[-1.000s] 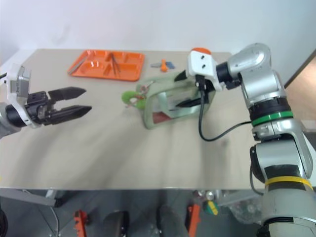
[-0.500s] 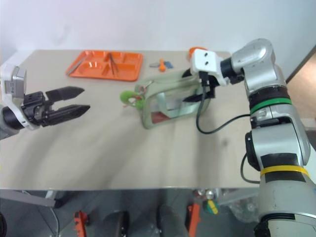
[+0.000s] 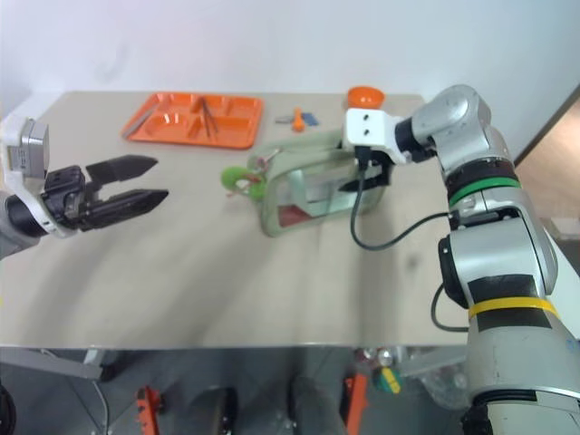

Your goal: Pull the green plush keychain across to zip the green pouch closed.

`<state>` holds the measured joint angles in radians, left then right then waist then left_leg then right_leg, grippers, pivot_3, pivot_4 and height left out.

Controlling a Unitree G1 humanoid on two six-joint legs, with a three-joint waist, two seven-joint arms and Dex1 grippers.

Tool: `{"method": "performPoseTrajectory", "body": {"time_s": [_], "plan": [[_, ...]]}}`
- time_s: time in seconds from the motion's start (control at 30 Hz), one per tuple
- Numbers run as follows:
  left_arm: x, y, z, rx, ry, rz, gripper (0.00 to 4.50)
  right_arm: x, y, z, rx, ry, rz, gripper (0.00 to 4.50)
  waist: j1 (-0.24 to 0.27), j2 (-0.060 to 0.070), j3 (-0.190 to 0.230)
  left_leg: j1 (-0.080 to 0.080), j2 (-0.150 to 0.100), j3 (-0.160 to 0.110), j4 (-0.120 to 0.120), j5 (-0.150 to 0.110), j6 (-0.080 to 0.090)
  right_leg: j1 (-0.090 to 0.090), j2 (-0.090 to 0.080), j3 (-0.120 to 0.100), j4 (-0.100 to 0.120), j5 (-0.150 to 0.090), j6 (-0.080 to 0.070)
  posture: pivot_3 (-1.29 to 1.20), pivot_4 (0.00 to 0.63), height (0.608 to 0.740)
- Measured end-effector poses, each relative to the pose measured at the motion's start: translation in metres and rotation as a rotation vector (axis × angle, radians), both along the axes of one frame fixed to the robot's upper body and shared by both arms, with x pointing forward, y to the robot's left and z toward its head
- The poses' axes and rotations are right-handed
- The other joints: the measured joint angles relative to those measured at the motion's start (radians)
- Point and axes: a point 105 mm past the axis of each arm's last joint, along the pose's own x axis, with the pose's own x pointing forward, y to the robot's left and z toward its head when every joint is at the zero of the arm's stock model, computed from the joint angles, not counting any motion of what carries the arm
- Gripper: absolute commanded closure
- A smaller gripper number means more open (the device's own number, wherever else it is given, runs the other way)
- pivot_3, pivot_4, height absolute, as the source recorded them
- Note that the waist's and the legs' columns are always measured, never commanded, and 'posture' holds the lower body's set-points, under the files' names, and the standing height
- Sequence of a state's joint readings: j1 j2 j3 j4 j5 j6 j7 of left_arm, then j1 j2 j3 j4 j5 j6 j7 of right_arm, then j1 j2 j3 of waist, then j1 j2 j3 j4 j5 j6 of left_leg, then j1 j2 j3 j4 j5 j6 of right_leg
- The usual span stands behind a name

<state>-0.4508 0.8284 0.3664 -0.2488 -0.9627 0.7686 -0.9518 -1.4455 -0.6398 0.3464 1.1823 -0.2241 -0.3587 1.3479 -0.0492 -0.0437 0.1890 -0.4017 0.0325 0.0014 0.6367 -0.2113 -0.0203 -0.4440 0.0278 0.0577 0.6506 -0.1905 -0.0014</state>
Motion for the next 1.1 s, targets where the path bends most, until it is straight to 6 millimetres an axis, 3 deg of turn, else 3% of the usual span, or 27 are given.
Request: {"method": "performPoseTrajectory", "body": {"time_s": [0.2,0.23,0.27,0.33,0.43,0.5,0.63,0.97,1.1], "plan": [[0.0,-0.001,-0.002,-0.013,0.001,0.001,0.02,0.0,-0.001,0.0,0.003,0.007,-0.008,0.26,0.0,0.0,0.0,0.0,0.0,0.0,0.0,0.0,0.0,0.0,0.0,0.0,0.0,0.0,0.0,0.0,0.15,0.74],[0.0,-0.001,-0.002,-0.014,0.001,0.002,0.0,0.0,-0.002,0.0,0.008,0.01,-0.013,0.81,0.0,0.0,0.0,0.0,0.0,0.0,0.0,0.0,0.0,0.0,0.0,0.0,0.0,0.0,0.0,0.0,0.15,0.74],[0.001,-0.001,-0.002,-0.014,0.002,0.005,0.0,-0.002,-0.002,0.004,0.034,0.036,-0.018,0.9,0.0,0.0,0.0,0.0,0.0,0.0,0.0,0.0,0.0,0.0,0.0,0.0,0.0,0.0,0.0,0.0,0.15,0.74],[0.001,-0.001,-0.002,-0.016,0.002,0.006,0.0,-0.005,-0.002,0.002,0.04,0.068,-0.002,1.97,0.0,0.0,0.0,0.0,0.0,0.0,0.0,0.0,0.0,0.0,0.0,0.0,0.0,0.0,0.0,0.0,0.15,0.74],[0.001,-0.002,-0.003,-0.015,0.004,0.004,0.0,-0.005,-0.002,0.001,0.049,0.073,0.002,2.56,0.0,0.0,0.0,0.0,0.0,0.0,0.0,0.0,0.0,0.0,0.0,0.0,0.0,0.0,0.0,0.0,0.15,0.74],[0.001,-0.002,-0.002,-0.015,0.003,0.004,0.0,-0.006,-0.002,0.0,0.048,0.08,0.009,3.49,0.0,0.0,0.0,0.0,0.0,0.0,0.0,0.0,0.0,0.0,0.0,0.0,0.0,0.0,0.0,0.0,0.15,0.74],[0.001,-0.002,-0.002,-0.015,0.002,0.003,0.0,-0.007,-0.002,-0.002,0.047,0.093,0.012,4.45,0.0,0.0,0.0,0.0,0.0,0.0,0.0,0.0,0.0,0.0,0.0,0.0,0.0,0.0,0.0,0.0,0.15,0.74],[0.003,0.001,-0.001,-0.026,0.002,0.012,0.0,-0.008,0.0,-0.004,0.045,0.108,0.011,4.45,-0.001,0.0,0.0,0.0,0.0,0.0,0.0,0.0,0.0,0.0,0.0,0.0,0.0,0.0,0.0,0.0,0.15,0.74],[0.007,0.018,0.012,-0.099,-0.019,0.067,0.0,-0.011,0.009,0.001,0.023,0.115,0.04,4.45,-0.003,0.0,0.0,0.001,0.001,0.0,0.0,0.0,0.0,0.0,0.001,0.0,0.001,0.0,-0.001,0.0,0.15,0.74]]}}
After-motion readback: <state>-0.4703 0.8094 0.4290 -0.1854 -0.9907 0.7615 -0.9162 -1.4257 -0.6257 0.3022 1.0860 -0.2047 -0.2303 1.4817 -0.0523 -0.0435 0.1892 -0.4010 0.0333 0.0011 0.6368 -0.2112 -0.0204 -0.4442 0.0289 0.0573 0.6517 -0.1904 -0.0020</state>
